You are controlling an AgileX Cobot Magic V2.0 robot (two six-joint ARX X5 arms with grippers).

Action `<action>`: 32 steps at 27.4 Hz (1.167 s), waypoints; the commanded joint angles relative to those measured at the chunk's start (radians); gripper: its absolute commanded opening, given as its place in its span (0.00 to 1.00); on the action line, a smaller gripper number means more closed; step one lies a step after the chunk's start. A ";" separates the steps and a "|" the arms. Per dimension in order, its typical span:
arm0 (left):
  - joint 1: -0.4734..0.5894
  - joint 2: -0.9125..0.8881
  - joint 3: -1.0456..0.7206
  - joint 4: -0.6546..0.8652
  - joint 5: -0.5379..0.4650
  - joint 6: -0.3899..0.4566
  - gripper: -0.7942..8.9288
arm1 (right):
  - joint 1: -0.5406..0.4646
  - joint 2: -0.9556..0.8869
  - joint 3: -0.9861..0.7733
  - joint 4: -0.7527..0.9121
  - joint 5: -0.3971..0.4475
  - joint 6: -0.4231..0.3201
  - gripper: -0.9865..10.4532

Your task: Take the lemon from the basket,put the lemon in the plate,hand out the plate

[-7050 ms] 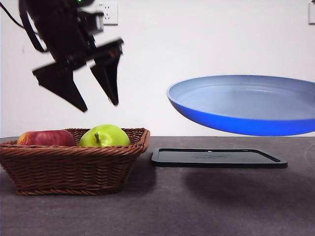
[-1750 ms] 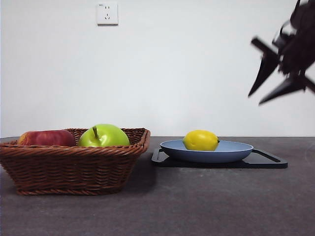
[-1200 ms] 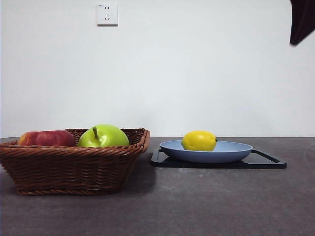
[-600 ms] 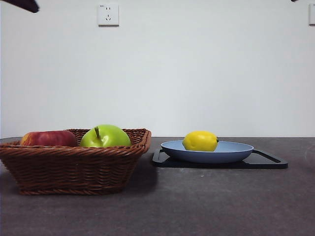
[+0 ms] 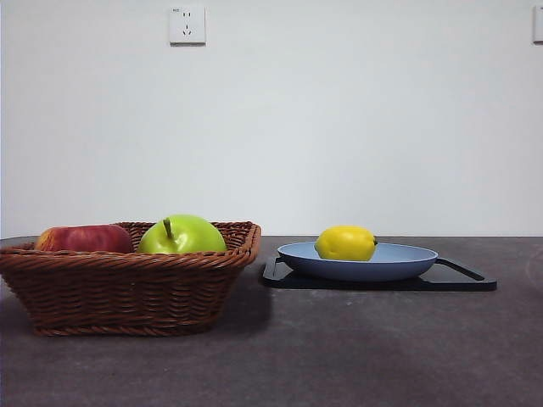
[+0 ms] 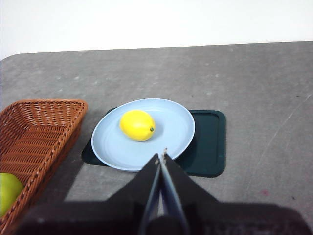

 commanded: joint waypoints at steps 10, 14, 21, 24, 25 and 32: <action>0.000 0.010 0.005 0.003 -0.001 -0.012 0.09 | 0.008 0.005 0.009 0.008 0.006 0.019 0.09; 0.000 -0.007 0.005 0.000 0.000 -0.012 0.09 | 0.008 0.005 0.009 0.007 0.007 0.019 0.09; 0.120 -0.198 -0.040 -0.139 -0.158 0.063 0.09 | 0.008 0.005 0.009 0.006 0.006 0.019 0.09; 0.206 -0.285 -0.136 -0.086 -0.186 0.063 0.09 | 0.008 0.005 0.009 0.006 0.006 0.019 0.09; 0.230 -0.311 -0.173 -0.066 -0.185 0.064 0.09 | 0.008 0.005 0.009 0.006 0.006 0.019 0.09; 0.311 -0.342 -0.384 0.086 -0.157 0.061 0.09 | 0.008 0.005 0.009 0.007 0.006 0.019 0.09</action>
